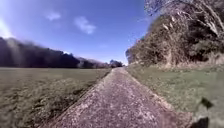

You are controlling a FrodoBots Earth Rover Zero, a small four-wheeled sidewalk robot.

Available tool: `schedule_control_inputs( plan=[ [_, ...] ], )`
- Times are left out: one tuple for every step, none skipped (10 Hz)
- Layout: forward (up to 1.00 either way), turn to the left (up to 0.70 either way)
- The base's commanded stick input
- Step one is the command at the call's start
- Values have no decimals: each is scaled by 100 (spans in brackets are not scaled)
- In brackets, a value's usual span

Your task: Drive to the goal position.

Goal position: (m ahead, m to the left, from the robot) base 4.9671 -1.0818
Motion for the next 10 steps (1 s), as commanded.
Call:
schedule_control_inputs(
  plan=[
    [70,0],
    [70,0],
    [70,0],
    [70,0],
    [70,0],
    [85,0],
    [85,0],
    [85,0],
    [85,0],
    [85,0]
  ],
)
